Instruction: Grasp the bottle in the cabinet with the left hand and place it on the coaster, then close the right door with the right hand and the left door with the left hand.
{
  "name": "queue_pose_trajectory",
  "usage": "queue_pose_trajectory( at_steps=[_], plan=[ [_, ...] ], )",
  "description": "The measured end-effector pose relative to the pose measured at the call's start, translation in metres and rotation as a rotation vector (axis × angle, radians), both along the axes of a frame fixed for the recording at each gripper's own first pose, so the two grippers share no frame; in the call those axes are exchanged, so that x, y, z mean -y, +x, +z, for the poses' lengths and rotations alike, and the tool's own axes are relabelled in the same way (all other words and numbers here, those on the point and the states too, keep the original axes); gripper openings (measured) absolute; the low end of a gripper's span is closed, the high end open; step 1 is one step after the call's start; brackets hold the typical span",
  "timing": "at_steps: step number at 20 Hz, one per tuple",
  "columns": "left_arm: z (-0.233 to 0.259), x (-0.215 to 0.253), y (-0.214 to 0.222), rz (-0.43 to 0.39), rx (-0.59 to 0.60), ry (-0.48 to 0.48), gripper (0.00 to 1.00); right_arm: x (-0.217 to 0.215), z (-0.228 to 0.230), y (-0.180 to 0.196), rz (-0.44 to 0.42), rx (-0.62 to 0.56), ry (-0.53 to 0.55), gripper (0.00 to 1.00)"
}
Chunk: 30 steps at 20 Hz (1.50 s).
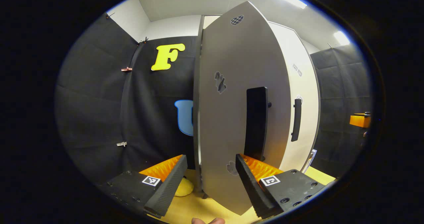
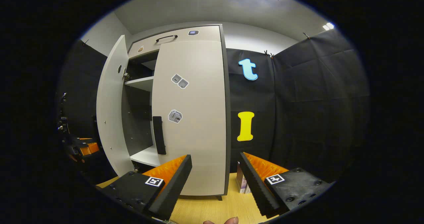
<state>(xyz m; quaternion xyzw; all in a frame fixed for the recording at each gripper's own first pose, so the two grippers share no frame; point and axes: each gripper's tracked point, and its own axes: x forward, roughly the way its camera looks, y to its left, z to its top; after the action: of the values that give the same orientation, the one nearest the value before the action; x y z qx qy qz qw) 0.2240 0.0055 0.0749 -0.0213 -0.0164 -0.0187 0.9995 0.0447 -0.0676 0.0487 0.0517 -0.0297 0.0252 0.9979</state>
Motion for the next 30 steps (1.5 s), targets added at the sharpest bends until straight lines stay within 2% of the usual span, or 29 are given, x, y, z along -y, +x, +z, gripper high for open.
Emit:
queue_pose_trajectory(
  at_steps=[2,4,5,6,12,21,24,25,26,30],
  plan=[
    [0.007,0.017,0.007,-0.027,0.011,0.003,0.91,0.010,0.000,0.001,-0.004,-0.003,0.003,0.96],
    [0.009,0.030,0.016,-0.045,0.013,0.017,0.94,0.012,0.002,0.000,-0.008,-0.001,-0.001,0.96],
    [0.009,0.039,0.020,-0.058,0.012,0.021,0.91,0.015,0.002,0.002,-0.011,0.002,0.001,0.96],
    [0.011,0.044,0.024,-0.057,0.013,0.025,0.94,0.018,0.002,0.003,-0.013,0.003,0.004,0.96],
    [0.012,0.067,0.048,-0.052,0.006,0.024,0.95,0.028,0.003,0.004,-0.014,0.000,0.003,0.96],
    [0.013,0.090,0.079,-0.037,-0.004,0.001,0.91,0.035,0.003,0.009,-0.004,-0.003,-0.005,0.96],
    [0.012,0.095,0.087,-0.030,-0.003,-0.008,0.95,0.035,0.004,0.009,0.001,0.001,-0.002,0.96],
    [0.012,0.096,0.089,-0.030,-0.005,-0.011,0.91,0.033,0.005,0.008,0.003,0.003,-0.003,0.96],
    [0.010,0.097,0.092,-0.031,-0.006,-0.013,0.91,0.032,0.006,0.008,0.004,0.004,-0.004,0.96],
    [0.010,0.098,0.095,-0.029,-0.004,-0.019,0.95,0.028,0.008,0.007,0.014,0.010,-0.004,0.96]
  ],
)
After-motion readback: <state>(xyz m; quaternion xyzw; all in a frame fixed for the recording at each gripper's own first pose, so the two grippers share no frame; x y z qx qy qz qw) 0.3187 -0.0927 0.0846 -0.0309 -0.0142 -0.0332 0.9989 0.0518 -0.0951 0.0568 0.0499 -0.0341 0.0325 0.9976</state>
